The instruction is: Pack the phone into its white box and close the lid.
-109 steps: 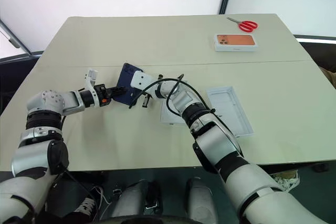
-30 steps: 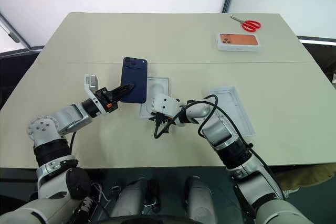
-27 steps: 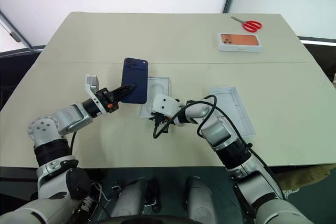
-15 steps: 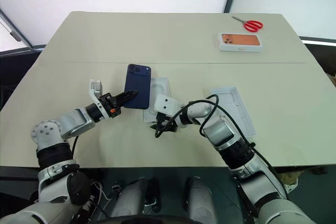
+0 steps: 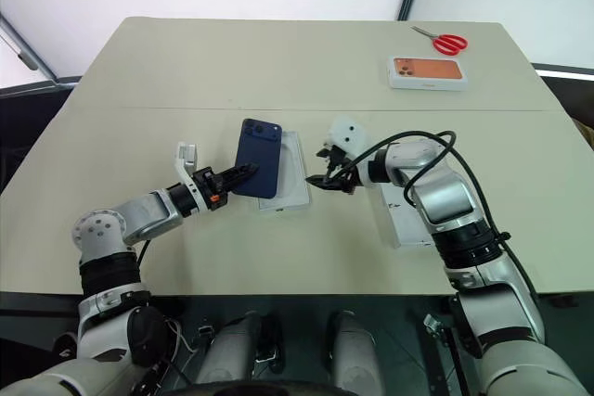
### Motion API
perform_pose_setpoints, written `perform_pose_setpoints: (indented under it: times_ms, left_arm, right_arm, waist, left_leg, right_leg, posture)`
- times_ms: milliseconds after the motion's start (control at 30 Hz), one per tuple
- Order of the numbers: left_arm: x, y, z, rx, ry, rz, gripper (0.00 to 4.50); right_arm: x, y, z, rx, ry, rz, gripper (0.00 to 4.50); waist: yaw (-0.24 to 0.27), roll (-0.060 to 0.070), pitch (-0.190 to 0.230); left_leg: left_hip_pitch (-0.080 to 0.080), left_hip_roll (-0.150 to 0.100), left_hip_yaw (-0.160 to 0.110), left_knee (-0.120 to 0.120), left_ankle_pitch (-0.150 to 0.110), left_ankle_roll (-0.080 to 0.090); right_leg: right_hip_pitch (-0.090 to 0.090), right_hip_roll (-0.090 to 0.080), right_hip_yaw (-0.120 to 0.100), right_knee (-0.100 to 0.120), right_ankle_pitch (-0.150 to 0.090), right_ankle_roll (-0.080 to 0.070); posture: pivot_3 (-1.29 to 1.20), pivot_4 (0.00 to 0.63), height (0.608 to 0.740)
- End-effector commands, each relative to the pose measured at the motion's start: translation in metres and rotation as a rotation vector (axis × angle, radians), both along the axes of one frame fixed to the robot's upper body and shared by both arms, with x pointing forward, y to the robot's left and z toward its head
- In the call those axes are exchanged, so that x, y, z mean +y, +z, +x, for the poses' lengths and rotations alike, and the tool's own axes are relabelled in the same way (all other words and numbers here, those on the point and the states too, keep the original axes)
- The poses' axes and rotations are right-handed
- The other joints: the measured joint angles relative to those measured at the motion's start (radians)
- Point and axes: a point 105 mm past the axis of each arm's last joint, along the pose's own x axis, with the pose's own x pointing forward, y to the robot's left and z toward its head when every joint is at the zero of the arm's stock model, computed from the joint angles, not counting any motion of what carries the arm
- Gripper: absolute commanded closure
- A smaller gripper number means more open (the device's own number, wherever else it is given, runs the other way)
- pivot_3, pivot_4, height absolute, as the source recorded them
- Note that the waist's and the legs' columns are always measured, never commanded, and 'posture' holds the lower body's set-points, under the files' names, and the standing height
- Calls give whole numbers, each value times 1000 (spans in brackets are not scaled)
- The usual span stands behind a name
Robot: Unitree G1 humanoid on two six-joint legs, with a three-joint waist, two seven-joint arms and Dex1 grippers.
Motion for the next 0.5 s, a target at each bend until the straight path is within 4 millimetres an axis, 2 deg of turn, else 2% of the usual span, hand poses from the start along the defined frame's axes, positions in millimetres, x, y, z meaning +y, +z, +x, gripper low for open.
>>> perform_pose_setpoints:
  times_ms: [33, 400, 467, 500]
  left_arm:
    - [-4, 13, -2, -56, 10, -12, 4500]
    - [-20, 6, -6, -22, 7, -14, 4500]
    - [-24, 6, -8, -15, -14, -28, 3533]
    - [-25, 7, -8, -16, -19, -27, 3264]
  right_arm:
    - [4, 13, 4, -66, 10, 20, 1321]
    - [9, 10, 8, -71, 8, 28, 1321]
    - [9, 9, 9, -77, 5, 24, 1267]
    - [10, 9, 9, -78, 6, 23, 1267]
  waist:
    - [-1, 0, 0]
    - [3, 0, 0]
    - [3, 0, 0]
    - [3, 0, 0]
  left_leg:
    - [0, 0, 0, 0, 0, 0]
    - [0, 0, -1, 1, 0, 0]
    - [0, 1, -1, 2, 0, 1]
    - [0, 1, -1, 2, 0, 1]
  right_leg:
    - [0, 0, 0, 0, 0, 0]
    - [1, 2, -1, 0, 0, 1]
    - [1, 2, -1, 0, 0, 1]
    - [1, 2, -1, 0, 0, 1]
  posture:
    - [0, 150, 738]
    - [0, 150, 738]
    - [0, 150, 738]
    - [0, 150, 738]
